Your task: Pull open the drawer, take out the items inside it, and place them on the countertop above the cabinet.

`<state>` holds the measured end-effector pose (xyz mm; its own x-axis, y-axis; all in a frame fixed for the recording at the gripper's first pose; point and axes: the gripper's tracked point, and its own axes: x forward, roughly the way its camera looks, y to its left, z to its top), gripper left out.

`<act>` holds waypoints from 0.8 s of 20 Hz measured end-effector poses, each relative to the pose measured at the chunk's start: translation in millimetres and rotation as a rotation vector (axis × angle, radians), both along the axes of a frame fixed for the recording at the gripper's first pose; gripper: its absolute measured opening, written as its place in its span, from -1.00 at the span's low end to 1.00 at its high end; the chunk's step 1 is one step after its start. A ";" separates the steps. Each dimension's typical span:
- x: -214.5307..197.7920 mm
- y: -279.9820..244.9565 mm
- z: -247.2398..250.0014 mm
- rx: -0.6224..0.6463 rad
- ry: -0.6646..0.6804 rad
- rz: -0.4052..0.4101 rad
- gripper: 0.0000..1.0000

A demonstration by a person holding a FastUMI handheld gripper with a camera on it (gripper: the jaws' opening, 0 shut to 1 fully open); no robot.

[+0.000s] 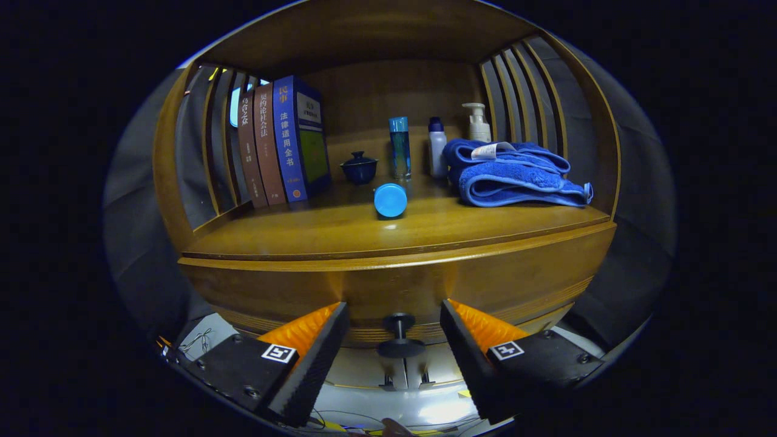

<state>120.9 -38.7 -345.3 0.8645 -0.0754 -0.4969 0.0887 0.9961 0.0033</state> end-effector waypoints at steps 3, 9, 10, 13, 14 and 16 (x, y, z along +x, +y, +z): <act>-6.7 2.5 13.6 -0.016 -0.017 0.011 1.00; -23.6 11.2 81.3 -0.025 -0.120 0.030 1.00; -28.3 13.7 94.2 -0.029 -0.142 0.037 0.99; -39.9 15.1 139.9 -0.048 -0.211 0.041 0.99; -44.9 16.0 155.9 -0.051 -0.230 0.041 0.99; -53.7 19.6 189.2 -0.049 -0.276 0.047 0.99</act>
<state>67.2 -19.1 -156.1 0.9698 -0.0499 -0.2388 0.0446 0.9986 -0.0273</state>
